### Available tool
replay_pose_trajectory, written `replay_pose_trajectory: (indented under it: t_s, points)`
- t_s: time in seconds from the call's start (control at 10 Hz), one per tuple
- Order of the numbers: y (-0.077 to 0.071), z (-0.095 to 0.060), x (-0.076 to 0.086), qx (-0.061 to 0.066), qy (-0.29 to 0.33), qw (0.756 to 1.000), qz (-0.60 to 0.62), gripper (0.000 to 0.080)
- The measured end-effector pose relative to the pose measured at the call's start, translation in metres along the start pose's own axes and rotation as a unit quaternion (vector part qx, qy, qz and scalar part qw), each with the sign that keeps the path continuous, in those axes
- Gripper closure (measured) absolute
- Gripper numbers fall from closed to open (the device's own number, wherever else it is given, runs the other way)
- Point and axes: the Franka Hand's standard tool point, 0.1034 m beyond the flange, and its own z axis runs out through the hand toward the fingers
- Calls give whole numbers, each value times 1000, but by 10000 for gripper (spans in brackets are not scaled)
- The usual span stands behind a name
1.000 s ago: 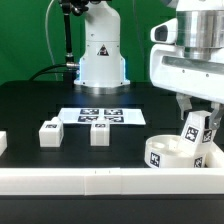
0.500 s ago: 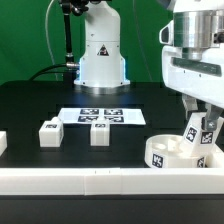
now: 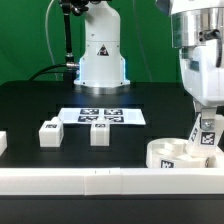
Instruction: Assemble stool
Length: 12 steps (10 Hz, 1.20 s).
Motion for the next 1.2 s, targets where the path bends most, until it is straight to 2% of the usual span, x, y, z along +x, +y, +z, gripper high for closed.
replay_pose_trajectory:
  t_s: [0.2,0.3,0.5,0.7,0.9,1.1,1.2]
  points:
    - [0,0,-1,-1,-6,999,43,461]
    - [-1,0,0,3,-11,996,83,461]
    - [-3,0,0,30,-33,986,164,461]
    - [-2,0,0,45,-45,977,203,461]
    - [-1,0,2,47,-54,970,233,461]
    - [-1,0,2,48,-54,972,222,461]
    - [0,0,2,43,-52,976,207,384]
